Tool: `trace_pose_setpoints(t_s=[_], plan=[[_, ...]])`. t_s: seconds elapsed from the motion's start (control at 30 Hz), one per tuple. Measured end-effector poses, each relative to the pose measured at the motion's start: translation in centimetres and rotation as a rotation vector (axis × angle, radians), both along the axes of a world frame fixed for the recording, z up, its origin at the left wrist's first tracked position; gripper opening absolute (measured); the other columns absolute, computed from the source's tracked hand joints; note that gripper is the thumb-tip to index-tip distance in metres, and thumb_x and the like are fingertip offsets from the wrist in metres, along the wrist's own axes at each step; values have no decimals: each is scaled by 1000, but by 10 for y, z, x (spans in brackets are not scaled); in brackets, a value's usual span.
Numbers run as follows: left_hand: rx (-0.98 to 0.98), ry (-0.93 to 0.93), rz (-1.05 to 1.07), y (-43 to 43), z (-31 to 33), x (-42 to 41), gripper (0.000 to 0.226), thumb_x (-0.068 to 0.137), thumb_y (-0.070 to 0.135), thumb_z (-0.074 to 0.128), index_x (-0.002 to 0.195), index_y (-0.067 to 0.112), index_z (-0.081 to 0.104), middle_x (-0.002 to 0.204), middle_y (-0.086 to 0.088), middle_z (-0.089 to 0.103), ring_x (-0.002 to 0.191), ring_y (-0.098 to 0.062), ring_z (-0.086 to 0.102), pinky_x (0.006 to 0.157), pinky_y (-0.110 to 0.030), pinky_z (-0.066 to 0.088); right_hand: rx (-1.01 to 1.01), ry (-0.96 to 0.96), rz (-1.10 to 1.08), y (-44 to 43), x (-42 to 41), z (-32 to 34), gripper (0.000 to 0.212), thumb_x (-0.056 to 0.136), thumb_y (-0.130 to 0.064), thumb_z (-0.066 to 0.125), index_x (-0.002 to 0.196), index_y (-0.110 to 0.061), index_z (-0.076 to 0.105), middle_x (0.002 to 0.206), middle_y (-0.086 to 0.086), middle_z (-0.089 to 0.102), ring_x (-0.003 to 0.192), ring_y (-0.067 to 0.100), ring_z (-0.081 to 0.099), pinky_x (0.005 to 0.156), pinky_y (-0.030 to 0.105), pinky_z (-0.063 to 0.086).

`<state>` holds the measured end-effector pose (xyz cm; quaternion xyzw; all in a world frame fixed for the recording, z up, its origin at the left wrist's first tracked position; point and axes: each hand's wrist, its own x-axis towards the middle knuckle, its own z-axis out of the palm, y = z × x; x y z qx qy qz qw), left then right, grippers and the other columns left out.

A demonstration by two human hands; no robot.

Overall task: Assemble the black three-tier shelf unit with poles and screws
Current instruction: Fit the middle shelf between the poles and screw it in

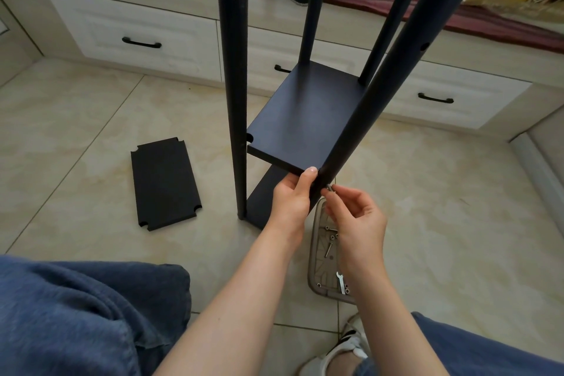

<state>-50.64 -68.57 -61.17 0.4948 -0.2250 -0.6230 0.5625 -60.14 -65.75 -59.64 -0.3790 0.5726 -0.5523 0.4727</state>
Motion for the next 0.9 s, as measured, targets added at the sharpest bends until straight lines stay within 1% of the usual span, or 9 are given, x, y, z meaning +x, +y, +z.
trace_pose_setpoints(t_s=[0.17,0.33,0.43,0.53,0.67,0.9], plan=[[3,0,-1,0,0,0,17,103,28,56,98,20,70,81,10,76,80,0,72,65,-9,51,2,43,8,-1,-2,2,10,87,-7,74,96,-10,72,85,-2,77,81,10,73,68,15,55],[6,-9,5,0,0,-1,17,103,29,56,98,20,70,81,10,76,78,2,71,63,-8,50,-36,189,-10,2,2,1,7,88,-13,74,92,-18,71,87,-7,75,85,5,71,74,17,55],[4,-4,9,1,0,0,18,102,29,56,98,19,71,81,9,76,78,1,71,63,-7,49,-22,107,-25,3,2,1,8,88,-9,73,94,-13,71,87,-5,76,85,6,72,73,15,54],[4,-3,5,0,-1,0,18,102,30,57,98,20,71,84,8,76,81,-1,72,65,-9,51,-11,57,-28,3,2,2,10,87,-6,73,97,-9,71,87,-2,77,85,8,73,74,15,55],[4,-2,-1,0,0,0,16,102,30,57,100,21,70,87,7,76,84,-3,72,67,-11,52,-8,53,-25,2,3,3,11,86,-6,75,96,-10,72,84,-2,77,81,10,74,71,16,55],[1,-11,-2,0,1,0,15,102,29,57,97,23,70,82,11,76,80,0,72,64,-9,51,3,66,-14,-3,2,3,11,85,-7,75,96,-10,72,83,-1,77,78,13,74,70,18,55]])
